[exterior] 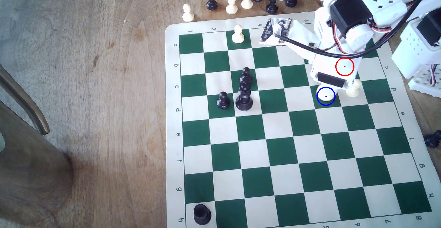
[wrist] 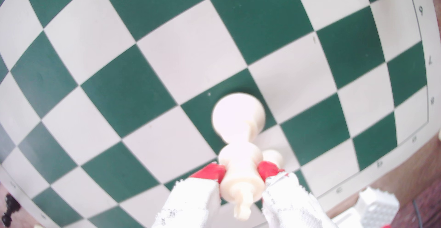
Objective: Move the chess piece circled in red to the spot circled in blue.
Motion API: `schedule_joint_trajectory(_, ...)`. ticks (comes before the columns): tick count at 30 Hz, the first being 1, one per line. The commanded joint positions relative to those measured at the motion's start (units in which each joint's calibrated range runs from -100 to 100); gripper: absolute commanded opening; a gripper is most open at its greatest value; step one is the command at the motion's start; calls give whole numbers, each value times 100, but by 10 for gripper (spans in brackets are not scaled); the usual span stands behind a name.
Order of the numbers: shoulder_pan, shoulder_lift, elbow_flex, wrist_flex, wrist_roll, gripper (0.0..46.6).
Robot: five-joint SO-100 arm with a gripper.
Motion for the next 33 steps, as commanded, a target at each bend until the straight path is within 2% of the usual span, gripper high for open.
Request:
schedule_joint_trajectory(1,-32,-210,-41,30,-20,17)
schedule_joint_trajectory(7,-56,-219,-41,30,-34,20)
schedule_joint_trajectory(12,-64,-270,321,-281,-107,87)
schedule_joint_trajectory(21,7,-516,421,-396,-117,156)
schedule_joint_trajectory(33,77,-677,485,-338,-73,157)
